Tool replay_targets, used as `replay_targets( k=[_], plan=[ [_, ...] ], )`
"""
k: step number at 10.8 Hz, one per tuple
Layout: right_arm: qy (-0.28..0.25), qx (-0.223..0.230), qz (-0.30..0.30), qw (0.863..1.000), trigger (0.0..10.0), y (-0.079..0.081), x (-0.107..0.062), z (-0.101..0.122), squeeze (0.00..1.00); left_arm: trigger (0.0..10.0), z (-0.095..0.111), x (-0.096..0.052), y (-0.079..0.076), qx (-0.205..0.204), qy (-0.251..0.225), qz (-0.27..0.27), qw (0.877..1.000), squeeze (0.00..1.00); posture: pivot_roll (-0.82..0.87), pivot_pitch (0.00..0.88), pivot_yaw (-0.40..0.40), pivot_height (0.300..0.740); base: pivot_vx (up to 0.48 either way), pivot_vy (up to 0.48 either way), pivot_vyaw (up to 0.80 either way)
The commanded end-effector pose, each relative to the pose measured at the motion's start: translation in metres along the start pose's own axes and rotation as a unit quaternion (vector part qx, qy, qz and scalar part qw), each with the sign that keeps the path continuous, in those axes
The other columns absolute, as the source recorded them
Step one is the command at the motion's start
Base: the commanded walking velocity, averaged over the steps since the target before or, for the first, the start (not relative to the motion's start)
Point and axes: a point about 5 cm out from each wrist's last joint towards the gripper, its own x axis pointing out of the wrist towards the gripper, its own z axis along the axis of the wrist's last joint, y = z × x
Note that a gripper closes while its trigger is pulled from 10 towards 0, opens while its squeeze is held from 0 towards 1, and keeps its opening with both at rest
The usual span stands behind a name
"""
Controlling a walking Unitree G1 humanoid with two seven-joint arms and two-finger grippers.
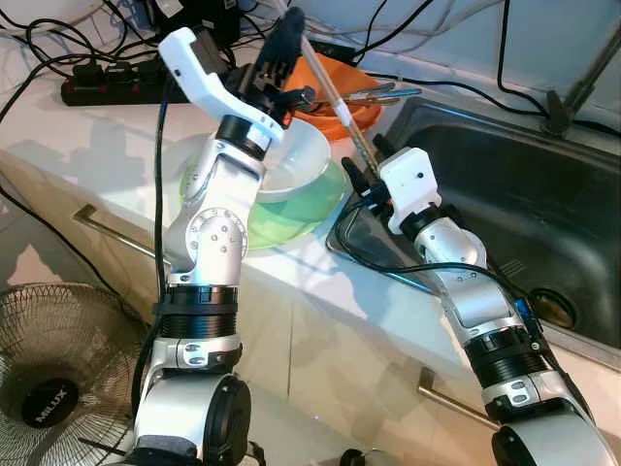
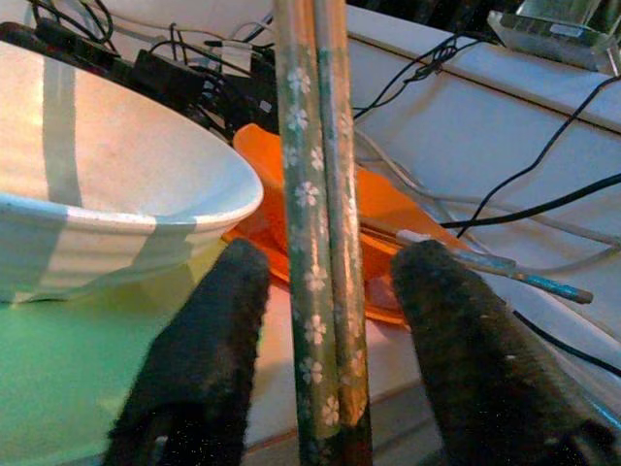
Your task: Kitchen organization
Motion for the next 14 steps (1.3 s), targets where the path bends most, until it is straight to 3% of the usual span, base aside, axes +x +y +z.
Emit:
replay_targets(
  k=[1,9,10,14],
  plan=[
    [0.002,0.003,-0.003,1.000,0.0,-0.0014,-0.0012,0.0004,0.00,10.0,-0.0020,-0.0003,-0.0063,0.013,0.007,-0.017,1.000,0.00,0.11,0.092,-0.021,0.740,0.000,0.000,0.00],
    [0.016,-0.001,-0.016,1.000,0.0,-0.0044,-0.0018,-0.0036,0.00,10.0,-0.0075,-0.0007,-0.0136,0.064,0.023,-0.037,0.997,0.00,0.11,0.094,-0.021,0.740,0.000,0.000,0.00],
    [0.018,-0.001,-0.019,1.000,0.0,-0.0052,-0.0016,-0.0046,0.00,10.0,-0.0067,-0.0004,-0.0125,0.060,0.020,-0.033,0.997,1.00,0.11,0.093,-0.023,0.740,0.000,0.000,0.00],
    [0.030,-0.001,-0.030,0.999,0.0,-0.0074,-0.0014,-0.0090,0.00,10.0,-0.0026,-0.0010,-0.0108,0.033,0.007,-0.031,0.999,1.00,0.12,0.093,-0.025,0.740,0.000,0.000,0.00]
  ],
)
